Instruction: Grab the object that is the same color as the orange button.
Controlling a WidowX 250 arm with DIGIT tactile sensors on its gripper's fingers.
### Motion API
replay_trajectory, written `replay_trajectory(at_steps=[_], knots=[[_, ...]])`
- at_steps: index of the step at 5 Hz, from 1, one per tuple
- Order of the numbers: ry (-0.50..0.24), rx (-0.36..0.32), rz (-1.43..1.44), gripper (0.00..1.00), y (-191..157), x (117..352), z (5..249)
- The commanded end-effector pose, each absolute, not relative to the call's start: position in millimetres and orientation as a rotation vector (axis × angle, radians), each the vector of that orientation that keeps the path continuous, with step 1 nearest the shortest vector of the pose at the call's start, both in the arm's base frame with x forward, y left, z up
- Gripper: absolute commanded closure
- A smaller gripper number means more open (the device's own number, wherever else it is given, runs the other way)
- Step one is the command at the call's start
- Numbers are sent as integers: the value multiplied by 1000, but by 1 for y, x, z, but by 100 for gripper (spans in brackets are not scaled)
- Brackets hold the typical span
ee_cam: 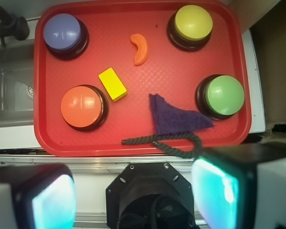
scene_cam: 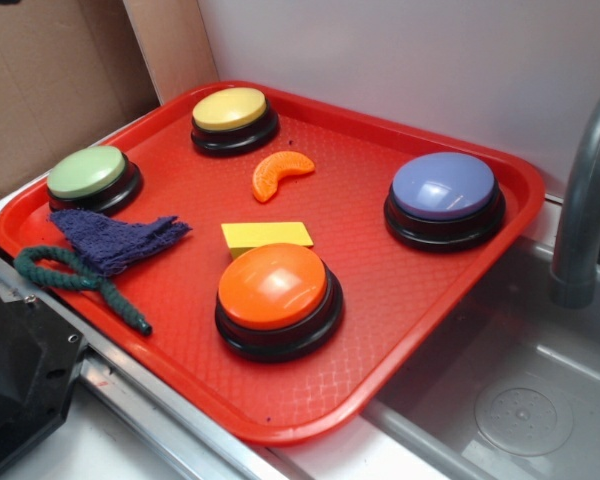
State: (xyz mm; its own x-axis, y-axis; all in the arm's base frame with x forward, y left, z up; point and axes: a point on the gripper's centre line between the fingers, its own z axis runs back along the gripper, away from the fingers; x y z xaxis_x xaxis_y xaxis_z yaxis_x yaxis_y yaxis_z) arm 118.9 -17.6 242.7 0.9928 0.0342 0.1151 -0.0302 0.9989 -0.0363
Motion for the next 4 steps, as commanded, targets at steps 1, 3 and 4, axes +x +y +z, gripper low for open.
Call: replay_trajectory(at_steps=[1,3,4], knots=[[-116,-35,32,0,-18,119,243],[-239,31,-60,0,-13,163,212],[-259,-2,-94,0,-8,189,186]])
